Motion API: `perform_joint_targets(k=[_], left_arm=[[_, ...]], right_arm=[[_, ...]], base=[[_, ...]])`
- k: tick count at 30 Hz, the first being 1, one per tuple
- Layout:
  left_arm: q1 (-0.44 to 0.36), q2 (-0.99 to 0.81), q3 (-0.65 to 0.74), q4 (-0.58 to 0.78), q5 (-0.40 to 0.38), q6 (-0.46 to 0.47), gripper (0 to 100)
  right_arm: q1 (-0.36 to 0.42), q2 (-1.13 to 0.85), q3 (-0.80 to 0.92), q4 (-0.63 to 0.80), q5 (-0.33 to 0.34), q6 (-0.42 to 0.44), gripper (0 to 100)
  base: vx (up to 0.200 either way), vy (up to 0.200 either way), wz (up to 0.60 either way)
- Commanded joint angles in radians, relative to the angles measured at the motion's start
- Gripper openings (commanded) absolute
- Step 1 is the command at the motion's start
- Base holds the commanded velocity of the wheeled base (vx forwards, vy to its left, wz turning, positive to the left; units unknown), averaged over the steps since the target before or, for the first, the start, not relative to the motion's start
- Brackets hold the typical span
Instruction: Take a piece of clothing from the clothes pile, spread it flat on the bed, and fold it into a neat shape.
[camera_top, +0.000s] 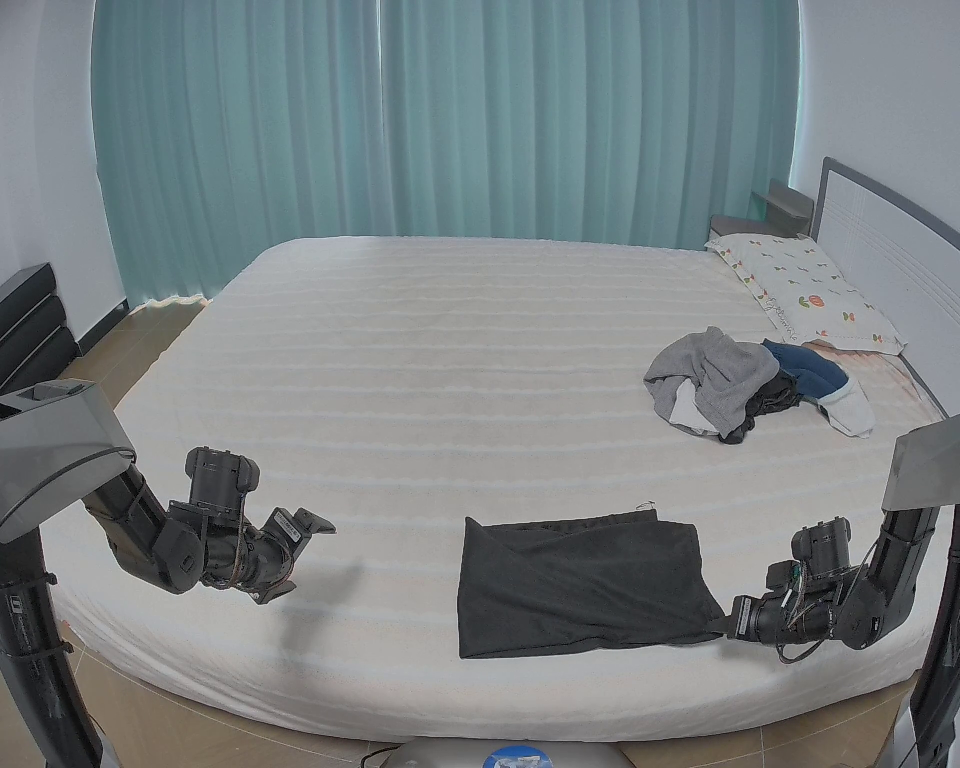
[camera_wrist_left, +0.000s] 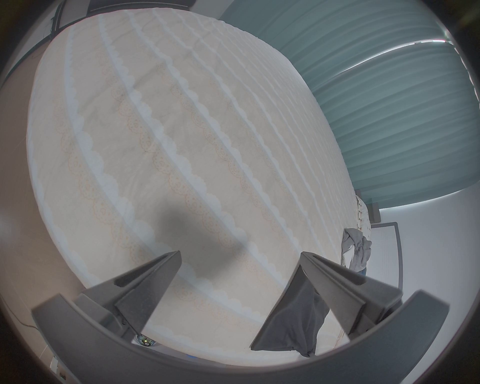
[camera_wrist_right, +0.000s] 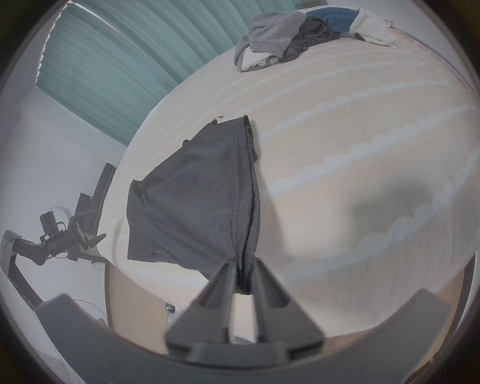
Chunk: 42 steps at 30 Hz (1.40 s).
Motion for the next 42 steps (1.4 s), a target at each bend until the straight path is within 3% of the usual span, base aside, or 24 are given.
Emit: perform_joint_targets(k=[1, 7, 13, 20, 29, 30, 39, 42], left_arm=[[0.0, 0.0, 0.0, -0.001, 0.0, 0.0, 100], [0.0, 0.0, 0.0, -0.001, 0.0, 0.0, 100], [0.0, 0.002, 0.0, -0.001, 0.0, 0.0, 100], [0.0, 0.0, 0.0, -0.001, 0.0, 0.0, 100], [0.0, 0.0, 0.0, -0.001, 0.0, 0.0, 100], [0.0, 0.0, 0.0, -0.001, 0.0, 0.0, 100], [-0.002, 0.002, 0.0, -0.001, 0.0, 0.0, 100], [0.0, 0.0, 0.0, -0.001, 0.0, 0.0, 100]], right_arm=[[0.004, 0.02, -0.001, -0.032, 0.005, 0.009, 100], [-0.044, 0.014, -0.026, -0.148, 0.005, 0.048, 100], [-0.053, 0.086, -0.164, -0.139, -0.007, 0.109, 100], [-0.027, 0.215, -0.426, -0.064, -0.04, 0.221, 100], [0.001, 0.253, -0.629, 0.122, -0.044, 0.258, 100], [0.001, 0.255, -0.636, 0.122, -0.046, 0.262, 0], [-0.003, 0.258, -0.647, 0.12, -0.052, 0.273, 0], [-0.018, 0.258, -0.669, 0.112, -0.081, 0.288, 0]], base=[[0.0, 0.0, 0.0], [0.0, 0.0, 0.0], [0.0, 0.0, 0.0], [0.0, 0.0, 0.0], [0.0, 0.0, 0.0], [0.0, 0.0, 0.0], [0.0, 0.0, 0.0], [0.0, 0.0, 0.0]])
